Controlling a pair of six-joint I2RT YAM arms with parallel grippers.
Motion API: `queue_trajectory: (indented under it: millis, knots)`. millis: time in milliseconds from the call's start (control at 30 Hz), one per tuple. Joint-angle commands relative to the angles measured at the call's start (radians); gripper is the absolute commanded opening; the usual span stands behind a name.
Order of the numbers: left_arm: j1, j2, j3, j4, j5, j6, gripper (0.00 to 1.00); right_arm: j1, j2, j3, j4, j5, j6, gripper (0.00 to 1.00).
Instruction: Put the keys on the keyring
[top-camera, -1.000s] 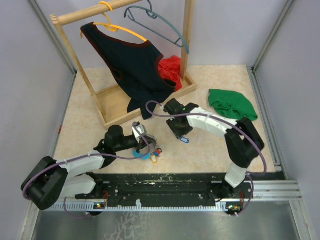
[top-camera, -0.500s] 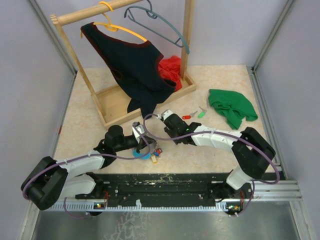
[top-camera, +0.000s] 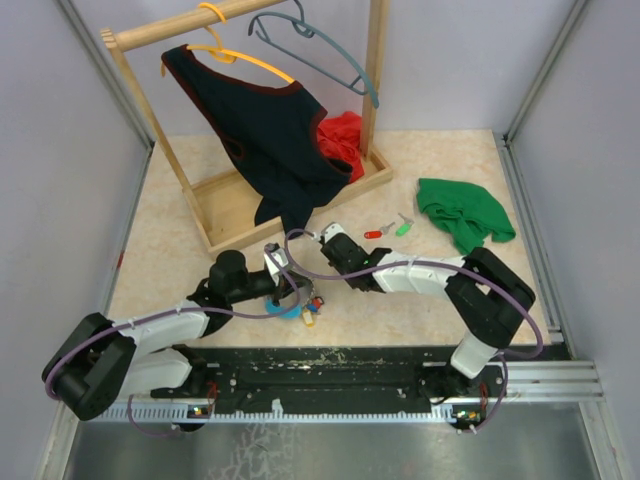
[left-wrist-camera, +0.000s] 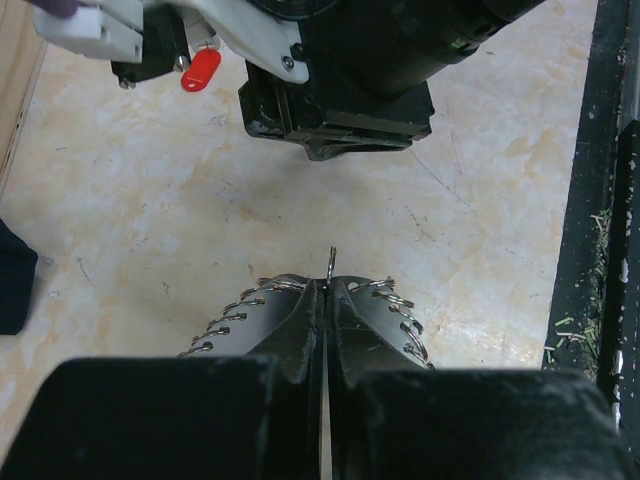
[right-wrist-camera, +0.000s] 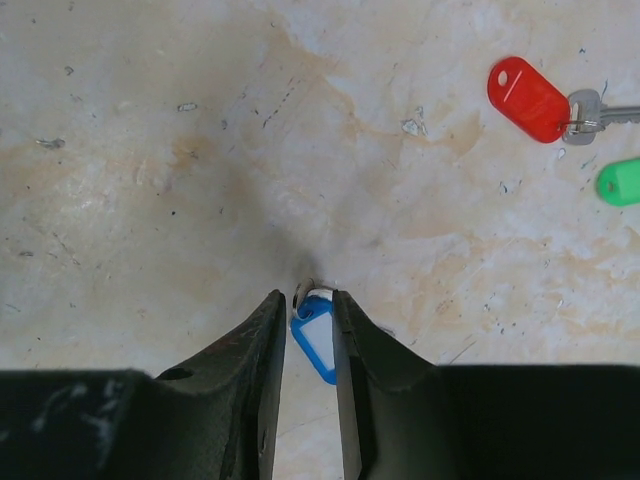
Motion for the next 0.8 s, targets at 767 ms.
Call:
queue_trajectory:
  millis: [767]
  knots:
    - [0.002,-0.002,0.032,0.026,0.025,0.005,0.0,0.025,0.058,0.081,-0.095,0.042,0.005,0.21]
